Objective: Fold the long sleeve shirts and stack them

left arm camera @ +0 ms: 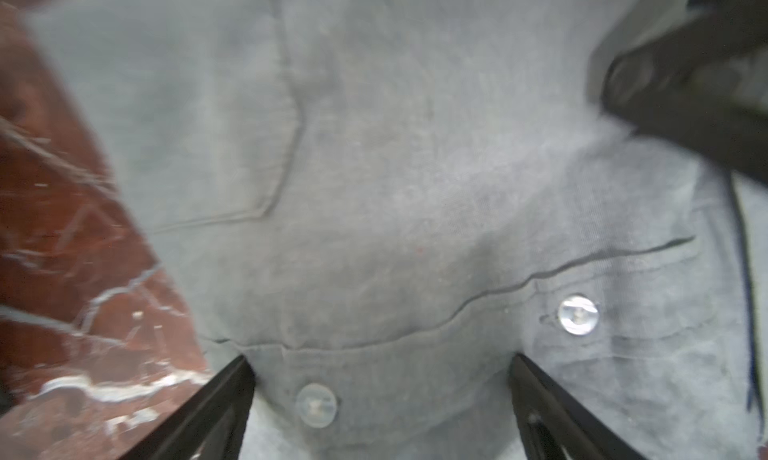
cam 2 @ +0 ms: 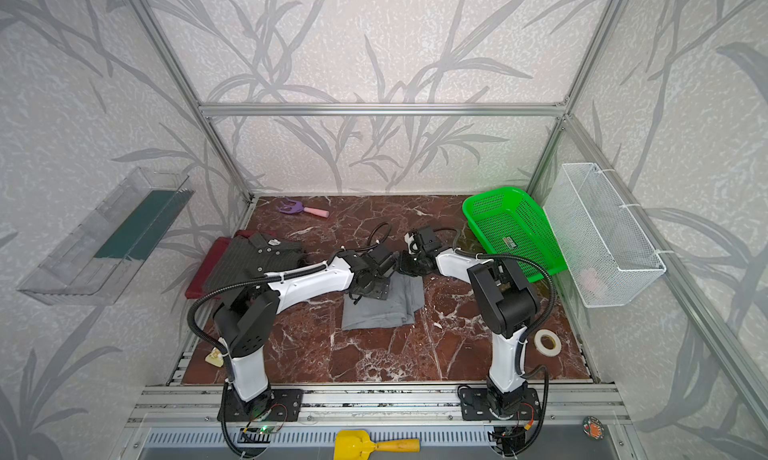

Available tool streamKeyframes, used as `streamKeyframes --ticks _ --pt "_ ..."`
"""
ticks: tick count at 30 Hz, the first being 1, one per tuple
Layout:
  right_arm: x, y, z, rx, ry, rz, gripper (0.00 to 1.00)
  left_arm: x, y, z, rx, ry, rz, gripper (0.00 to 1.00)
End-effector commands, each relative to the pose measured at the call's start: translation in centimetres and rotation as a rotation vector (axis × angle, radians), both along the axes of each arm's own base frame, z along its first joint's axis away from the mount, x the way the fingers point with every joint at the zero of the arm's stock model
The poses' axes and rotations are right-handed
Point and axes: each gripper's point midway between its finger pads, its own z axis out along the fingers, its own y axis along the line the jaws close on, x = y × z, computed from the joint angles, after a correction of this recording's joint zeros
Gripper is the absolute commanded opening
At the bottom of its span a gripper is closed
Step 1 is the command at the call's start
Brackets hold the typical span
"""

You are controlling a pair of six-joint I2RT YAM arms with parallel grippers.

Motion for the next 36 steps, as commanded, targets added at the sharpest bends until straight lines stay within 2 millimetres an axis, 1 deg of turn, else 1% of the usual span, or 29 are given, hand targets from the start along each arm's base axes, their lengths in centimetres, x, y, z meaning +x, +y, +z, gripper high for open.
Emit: streamKeyframes --ticks 1,2,4,5,6,7,8,10,11,13,15,18,20,22,26,29,31,34,36 --pt "-0.3 -0.2 -0.1 -0.036 -0.028 -0.002 0.27 -0.5 -3.0 -0.6 -0.058 0.011 -0.030 0.95" --pt "-0.5 -0.2 0.2 -0.029 -0.028 0.000 0.29 -0.7 -3.4 -1.0 -0.056 0.016 -0.035 0.95" --pt "-0.9 -0.5 2.4 -0.011 -0.067 0.005 0.37 -0.9 -3.7 -1.9 -0.050 0.035 -0.042 0.95" --pt "-1.2 -0.8 3.5 -0.016 -0.090 0.007 0.43 -1.0 -3.7 -2.0 -0.043 0.039 -0.048 0.95" --pt "-1.6 -1.5 4.6 -0.038 -0.112 0.000 0.51 -1.0 -3.3 -1.9 -0.030 0.037 -0.048 0.95" --pt "-2.0 -2.4 6.0 -0.055 -0.145 -0.009 0.58 -1.0 -2.9 -1.5 -0.016 0.028 -0.053 0.95" --pt "-2.4 -3.1 6.8 -0.069 -0.170 -0.015 0.63 -0.9 -2.8 -0.8 -0.013 0.016 -0.062 0.96" --pt "-3.3 -5.3 7.3 -0.103 -0.188 -0.046 0.71 -0.9 -2.4 0.9 -0.029 -0.008 -0.072 0.96" --pt "-3.7 -6.0 7.3 -0.101 -0.183 -0.046 0.73 -0.9 -2.4 1.6 -0.042 -0.016 -0.078 0.96" --pt "-4.4 -7.8 6.6 -0.116 -0.145 -0.063 0.76 -1.1 -2.3 3.2 -0.062 -0.033 -0.083 0.96" --pt "-5.3 -9.1 5.4 -0.133 -0.104 -0.064 0.80 -1.4 -2.8 4.1 -0.105 -0.029 -0.092 0.96" --pt "-6.6 -9.8 3.6 -0.138 -0.051 -0.043 0.83 -1.7 -4.2 4.4 -0.163 -0.008 -0.120 0.96" --pt "-7.3 -10.0 2.3 -0.147 -0.025 -0.030 0.86 -1.5 -4.4 3.7 -0.150 0.008 -0.122 0.96" --pt "-7.7 -9.7 1.7 -0.135 -0.017 -0.013 0.86 -1.3 -4.6 2.8 -0.133 0.020 -0.131 0.96" --pt "-7.7 -9.3 0.9 -0.108 -0.028 0.002 0.87 -1.4 -4.9 0.5 -0.107 0.059 -0.144 0.96" --pt "-7.9 -8.4 0.1 -0.056 -0.014 0.024 0.87 -1.6 -5.0 -0.9 -0.099 0.090 -0.151 0.96" --pt "-8.0 -8.3 -0.8 -0.051 -0.003 0.024 0.86 -1.9 -5.3 -1.8 -0.110 0.110 -0.153 0.96" --pt "-8.3 -8.3 -2.3 -0.054 0.016 0.028 0.85 -2.1 -5.3 -2.4 -0.116 0.119 -0.151 0.96" --pt "-8.4 -8.0 -2.6 -0.035 0.016 0.036 0.83 -2.3 -5.3 -2.7 -0.117 0.125 -0.151 0.96"
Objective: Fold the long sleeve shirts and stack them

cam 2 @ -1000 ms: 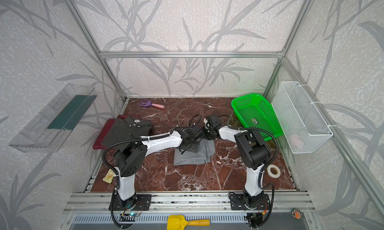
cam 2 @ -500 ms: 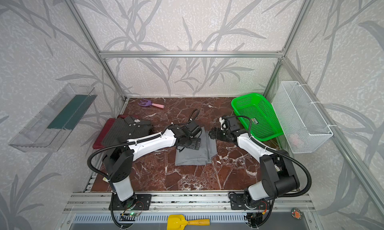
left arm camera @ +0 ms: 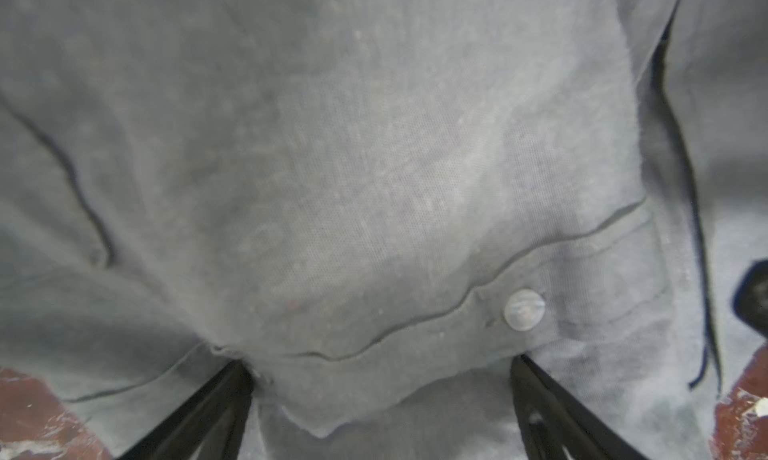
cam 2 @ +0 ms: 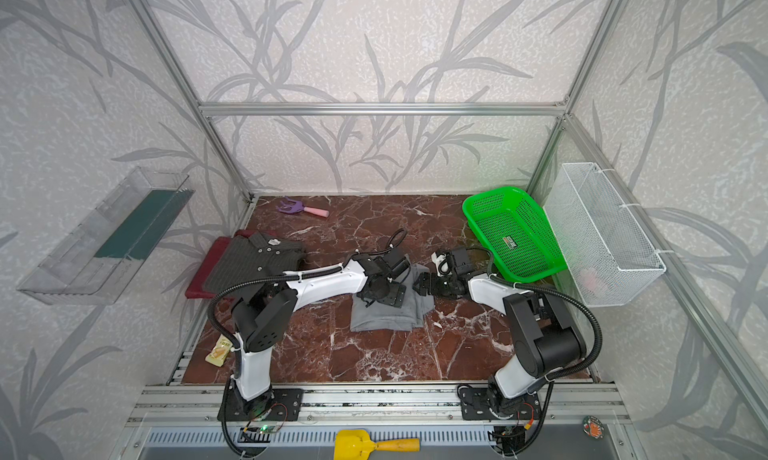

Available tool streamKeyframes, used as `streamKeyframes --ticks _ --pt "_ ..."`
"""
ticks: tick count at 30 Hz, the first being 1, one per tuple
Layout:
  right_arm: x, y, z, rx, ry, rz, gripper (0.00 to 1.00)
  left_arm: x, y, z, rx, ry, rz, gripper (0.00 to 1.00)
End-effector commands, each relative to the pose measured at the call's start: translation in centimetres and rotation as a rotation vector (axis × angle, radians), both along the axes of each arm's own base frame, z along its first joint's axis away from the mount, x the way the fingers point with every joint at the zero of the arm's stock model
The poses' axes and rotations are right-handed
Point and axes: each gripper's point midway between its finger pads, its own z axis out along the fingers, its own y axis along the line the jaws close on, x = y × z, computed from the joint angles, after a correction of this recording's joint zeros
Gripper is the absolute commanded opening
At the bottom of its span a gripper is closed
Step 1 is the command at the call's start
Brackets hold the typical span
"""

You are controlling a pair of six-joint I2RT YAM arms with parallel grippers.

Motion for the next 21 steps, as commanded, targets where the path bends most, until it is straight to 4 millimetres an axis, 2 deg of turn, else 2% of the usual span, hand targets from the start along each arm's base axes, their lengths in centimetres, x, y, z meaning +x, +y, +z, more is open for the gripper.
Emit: streamKeyframes --ticks 1,7,13,14,18,21 --pt "-1.2 0.3 -2.1 0.013 0.046 0.019 0.82 -0.8 -0.2 -1.5 -0.011 0.043 -0.018 0.96" --pt "-1.5 1.7 -1.7 0.018 0.008 0.060 0.74 -1.1 -0.1 -2.2 -0.013 0.053 -0.009 0.96" --pt "-1.9 2.9 -2.1 0.040 0.013 0.068 0.63 -1.0 -0.3 -2.4 -0.027 0.053 -0.001 0.96" --pt "-1.8 3.0 -2.1 0.040 0.008 0.066 0.60 -1.0 -0.3 -2.4 -0.031 0.054 0.000 0.96" --pt "-1.2 3.2 -1.4 0.054 -0.027 0.064 0.33 -1.1 -0.3 -2.3 -0.038 0.050 0.001 0.96" --pt "-1.0 3.4 -1.1 0.056 -0.032 0.069 0.14 -0.9 -0.3 -0.9 -0.065 0.032 0.007 0.96"
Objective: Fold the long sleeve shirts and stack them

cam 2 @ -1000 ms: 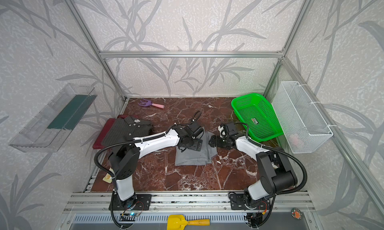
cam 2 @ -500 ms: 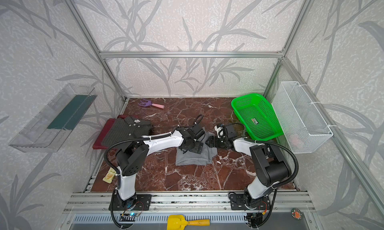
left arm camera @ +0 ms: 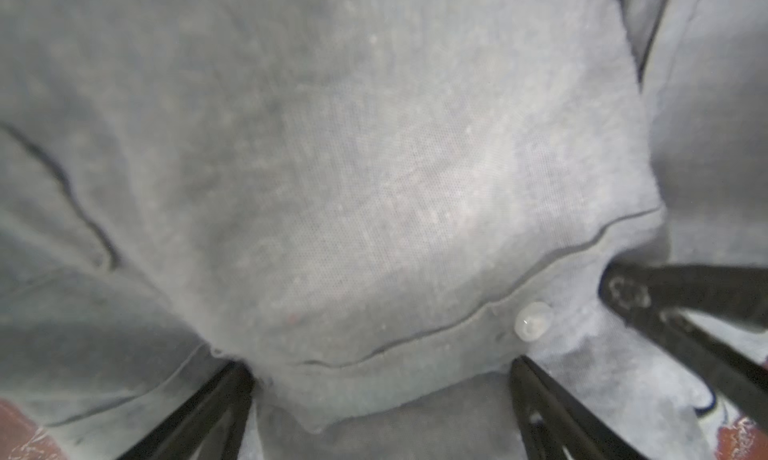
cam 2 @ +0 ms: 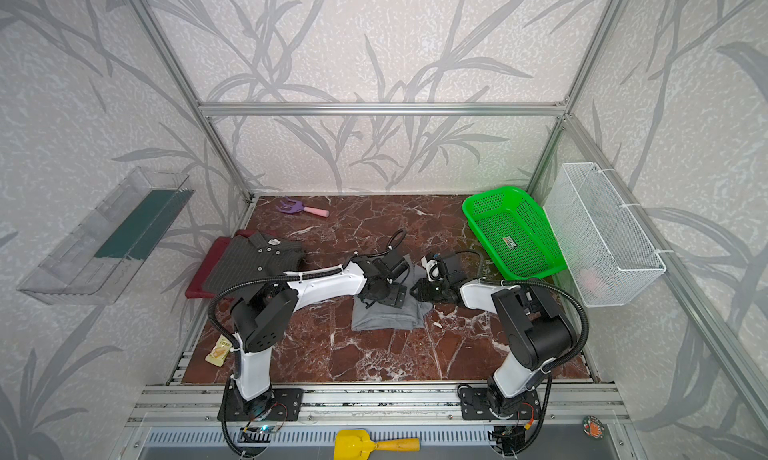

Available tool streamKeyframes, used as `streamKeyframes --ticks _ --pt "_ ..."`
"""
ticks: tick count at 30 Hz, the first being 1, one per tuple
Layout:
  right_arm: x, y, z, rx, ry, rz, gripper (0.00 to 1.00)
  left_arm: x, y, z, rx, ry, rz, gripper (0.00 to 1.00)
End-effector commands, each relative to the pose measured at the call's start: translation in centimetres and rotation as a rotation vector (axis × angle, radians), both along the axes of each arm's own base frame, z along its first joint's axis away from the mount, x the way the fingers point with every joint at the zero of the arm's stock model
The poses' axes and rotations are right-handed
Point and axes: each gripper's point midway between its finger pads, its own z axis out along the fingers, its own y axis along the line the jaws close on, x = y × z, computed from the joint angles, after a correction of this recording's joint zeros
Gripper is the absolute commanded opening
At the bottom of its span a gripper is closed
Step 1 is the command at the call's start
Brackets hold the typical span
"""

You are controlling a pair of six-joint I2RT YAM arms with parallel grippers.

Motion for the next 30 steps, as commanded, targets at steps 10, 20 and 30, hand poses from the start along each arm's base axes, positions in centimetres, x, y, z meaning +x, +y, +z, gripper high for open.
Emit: streamKeyframes --ticks 10,20,30 --pt "-0.8 -3.4 6.1 -0.139 -0.110 -0.078 0.00 -0.9 1.0 13.4 -0.265 -0.159 0.037 0.99" --pt "-4.7 -10.4 16.4 -0.400 -0.244 -0.178 0.00 -3.8 8.3 24.9 -0.500 -0.384 0.133 0.99" --pt "-7.0 -16.6 20.4 -0.823 -0.165 -0.100 0.00 -5.9 10.9 23.8 -0.602 -0.354 0.198 0.99"
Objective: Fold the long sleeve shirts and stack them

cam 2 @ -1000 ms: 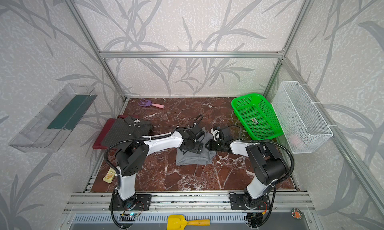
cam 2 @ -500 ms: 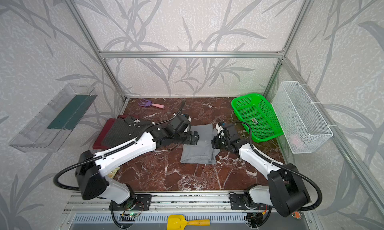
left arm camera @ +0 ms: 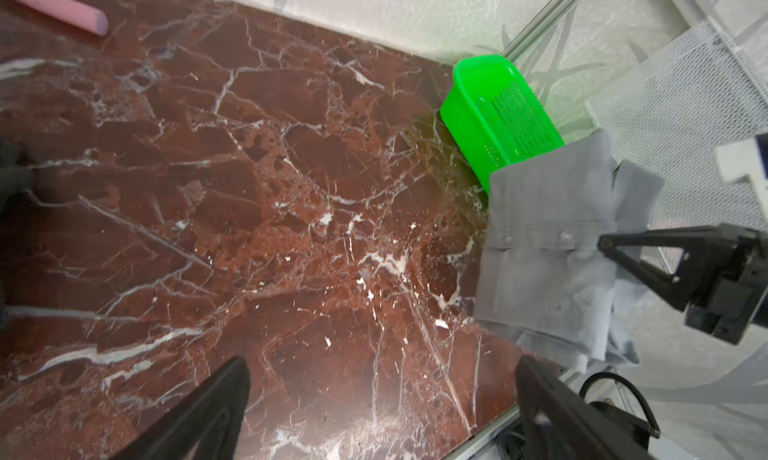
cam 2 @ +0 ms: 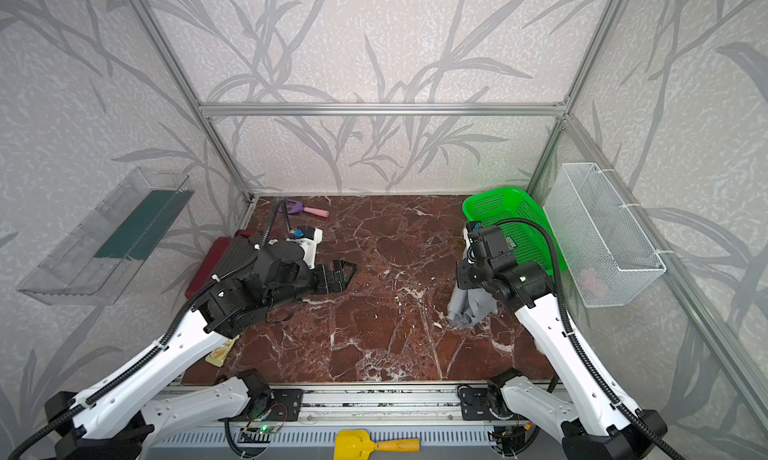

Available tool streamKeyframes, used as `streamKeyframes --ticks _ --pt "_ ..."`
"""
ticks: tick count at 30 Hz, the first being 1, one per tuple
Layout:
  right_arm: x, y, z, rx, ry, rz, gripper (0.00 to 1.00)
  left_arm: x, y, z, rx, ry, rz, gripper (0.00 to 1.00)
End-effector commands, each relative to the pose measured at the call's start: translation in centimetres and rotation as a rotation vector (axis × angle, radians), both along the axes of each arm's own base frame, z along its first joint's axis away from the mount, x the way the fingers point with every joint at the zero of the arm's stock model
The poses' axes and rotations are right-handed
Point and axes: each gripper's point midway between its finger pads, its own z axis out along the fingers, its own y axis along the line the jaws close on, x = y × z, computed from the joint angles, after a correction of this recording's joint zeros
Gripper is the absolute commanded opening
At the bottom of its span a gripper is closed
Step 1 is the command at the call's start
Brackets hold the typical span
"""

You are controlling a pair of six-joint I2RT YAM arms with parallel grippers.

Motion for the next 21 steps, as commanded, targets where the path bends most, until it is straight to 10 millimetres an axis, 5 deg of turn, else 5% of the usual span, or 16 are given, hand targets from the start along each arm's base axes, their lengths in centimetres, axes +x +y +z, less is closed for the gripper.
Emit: streamKeyframes --ticks 1,7,15,21 --pt "-2.0 -4.0 -1.3 -0.273 0.137 -0.014 0.00 -0.6 0.1 -0.8 -0.052 0.041 -0.003 0.99" --pt "-1.3 -2.1 -2.3 -0.482 0.200 0.044 0.00 -0.6 -0.1 -2.7 -0.093 0.070 0.000 0.99" --pt "-0.1 7.7 -7.4 -0.518 0.293 0.173 0.00 -0.5 2.2 -5.1 -0.099 0.089 0.070 0.99" --pt "-1.5 16.3 -11.9 -0.500 0.348 0.277 0.00 -1.5 4.7 -6.6 -0.109 0.094 0.136 0.99"
